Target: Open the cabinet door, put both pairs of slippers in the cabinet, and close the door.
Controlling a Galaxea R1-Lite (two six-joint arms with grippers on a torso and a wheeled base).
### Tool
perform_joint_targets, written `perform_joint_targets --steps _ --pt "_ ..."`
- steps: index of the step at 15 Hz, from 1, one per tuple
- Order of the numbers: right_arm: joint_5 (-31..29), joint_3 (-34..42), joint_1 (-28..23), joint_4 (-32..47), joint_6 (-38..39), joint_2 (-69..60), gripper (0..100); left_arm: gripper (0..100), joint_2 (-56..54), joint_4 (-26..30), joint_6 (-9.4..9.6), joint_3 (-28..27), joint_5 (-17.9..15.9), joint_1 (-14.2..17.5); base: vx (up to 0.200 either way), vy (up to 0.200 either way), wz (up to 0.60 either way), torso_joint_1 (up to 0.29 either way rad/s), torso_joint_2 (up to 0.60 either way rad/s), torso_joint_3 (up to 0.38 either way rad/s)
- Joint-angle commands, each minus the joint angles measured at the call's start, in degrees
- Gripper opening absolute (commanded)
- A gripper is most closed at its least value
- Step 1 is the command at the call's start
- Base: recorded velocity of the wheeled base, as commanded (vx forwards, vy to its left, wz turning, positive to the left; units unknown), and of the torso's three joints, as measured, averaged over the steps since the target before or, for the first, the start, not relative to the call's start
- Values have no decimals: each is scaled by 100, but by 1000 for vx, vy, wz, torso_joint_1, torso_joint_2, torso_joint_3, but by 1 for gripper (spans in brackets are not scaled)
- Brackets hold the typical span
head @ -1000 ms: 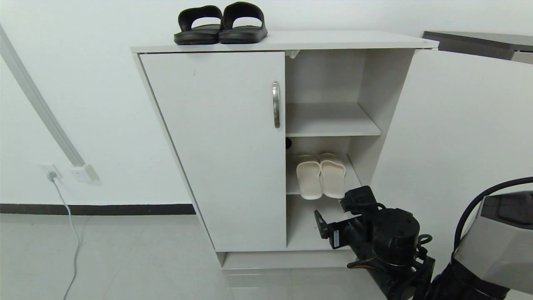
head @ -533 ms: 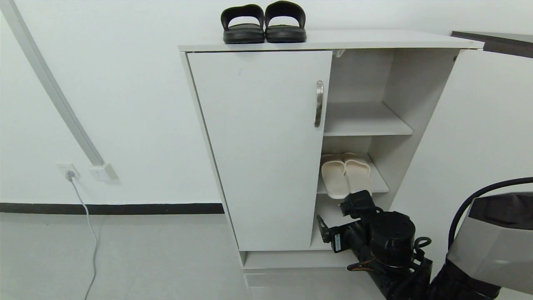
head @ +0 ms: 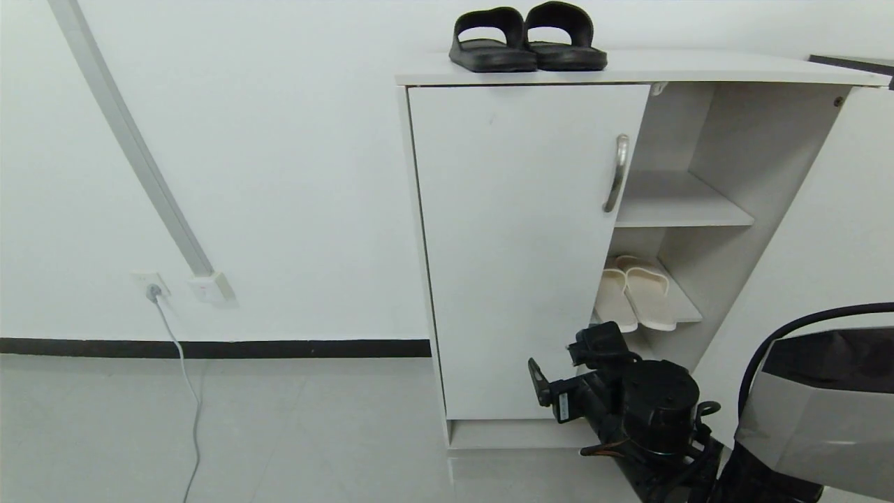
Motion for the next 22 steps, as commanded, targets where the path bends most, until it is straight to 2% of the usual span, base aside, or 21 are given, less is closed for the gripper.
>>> perform_joint_targets --steps 1,17,22 --pt "1 14 3 -10 -15 67 100 0 8 2 -1 2 -1 2 0 0 0 0 0 0" --pt "1 14 38 -63 -76 181 100 0 8 2 17 2 -1 2 0 0 0 0 -4 -3" --pt "-7 75 91 -239 -191 164 100 0 8 2 17 2 -1 2 0 0 0 21 -303 -330"
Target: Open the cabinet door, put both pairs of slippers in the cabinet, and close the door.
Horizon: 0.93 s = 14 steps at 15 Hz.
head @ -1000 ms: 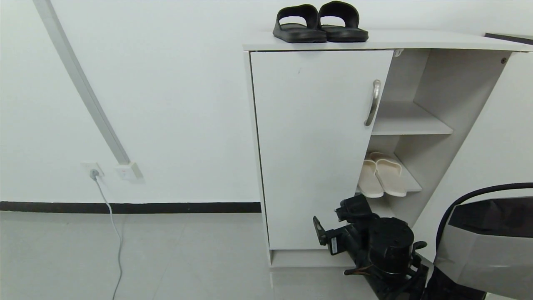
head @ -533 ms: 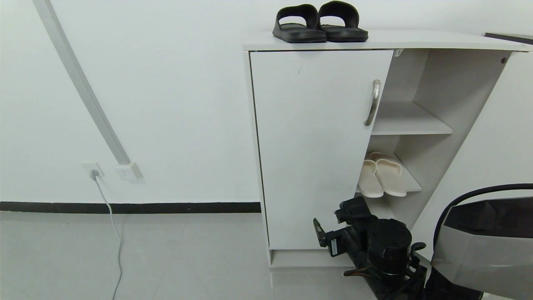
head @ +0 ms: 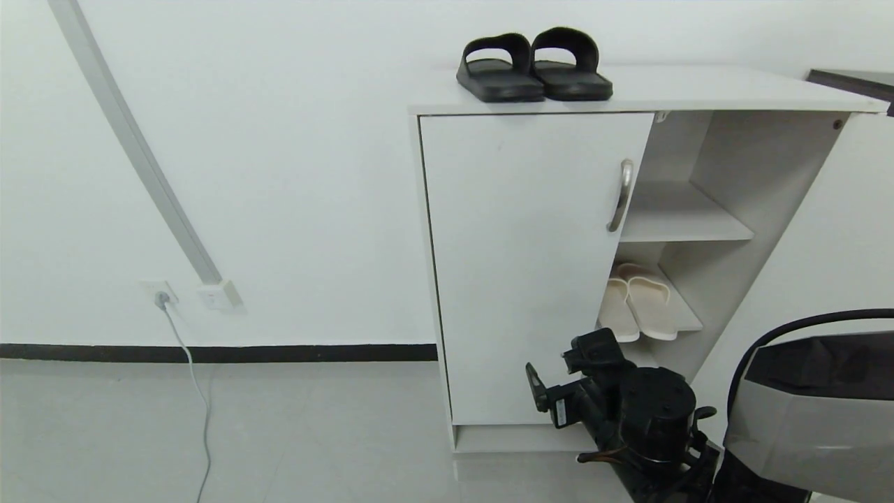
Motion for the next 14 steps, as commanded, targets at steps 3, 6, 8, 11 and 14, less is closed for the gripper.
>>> perform_joint_targets --steps 3,6,8,11,14 --pt "-7 50 5 10 1 -28 100 0 8 8 1 2 1 0 0 0 0 54 -491 -359" --pt "-16 59 5 10 -8 -28 100 0 8 8 1 2 1 0 0 0 0 119 -455 -342" --pt "-7 59 5 10 1 -20 100 0 8 8 1 2 1 0 0 0 0 144 -461 -332" --pt "-7 50 5 10 -8 -20 100 0 8 8 1 -6 1 0 0 0 0 155 -466 -326" --pt "-7 50 5 10 -8 -28 100 0 8 8 1 2 1 0 0 0 0 173 -487 -317"
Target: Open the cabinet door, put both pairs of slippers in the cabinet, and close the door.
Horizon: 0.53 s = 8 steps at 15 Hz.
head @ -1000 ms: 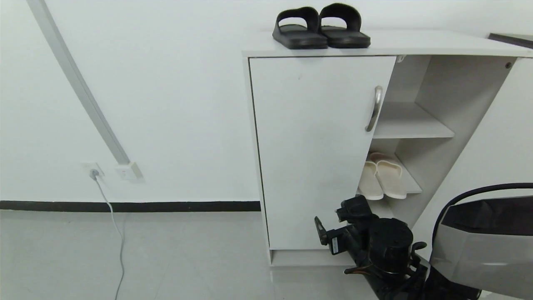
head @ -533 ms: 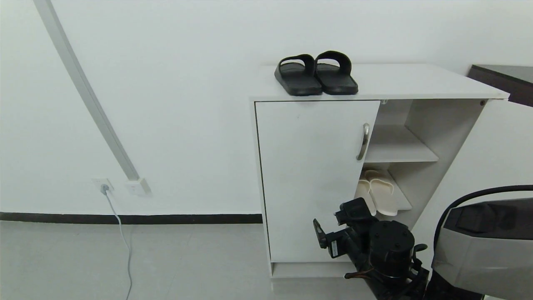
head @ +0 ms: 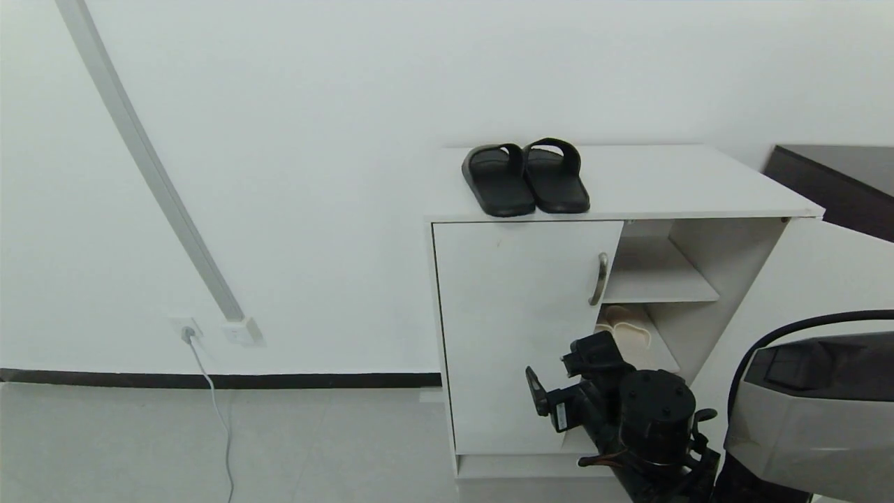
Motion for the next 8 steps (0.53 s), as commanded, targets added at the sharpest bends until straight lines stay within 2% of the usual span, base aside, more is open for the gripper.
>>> perform_joint_targets --steps 1,8 --pt "1 -2 2 -3 -11 -5 100 0 8 0 0 0 1 0 0 0 0 173 -505 -310" --pt "1 7 2 -3 -11 -58 100 0 8 0 0 0 1 0 0 0 0 207 -531 -316"
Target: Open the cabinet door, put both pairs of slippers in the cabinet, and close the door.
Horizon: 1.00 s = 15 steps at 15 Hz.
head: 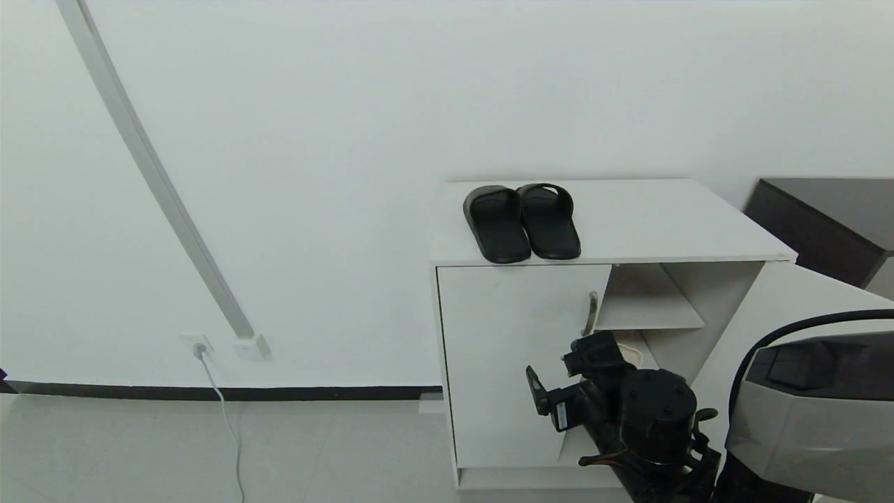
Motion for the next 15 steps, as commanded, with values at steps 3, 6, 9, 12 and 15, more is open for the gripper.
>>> perform_joint_targets --steps 3,6,9,12,15 --pt "4 3 10 -8 -3 -44 100 0 8 -7 0 0 -1 0 0 0 0 237 -570 -323" --pt "4 3 2 -8 -3 -88 100 0 8 2 0 0 -1 0 0 0 0 266 -603 -344" --pt "12 -41 -16 -8 -21 -106 100 0 8 2 0 0 -1 0 0 0 0 222 -476 -255" --pt "12 -208 -69 -8 -161 -211 100 0 8 2 0 0 -1 0 0 0 0 180 -391 -214" --pt "74 -217 -113 -8 -302 -220 100 0 8 2 0 0 -1 0 0 0 400 175 -373 -199"
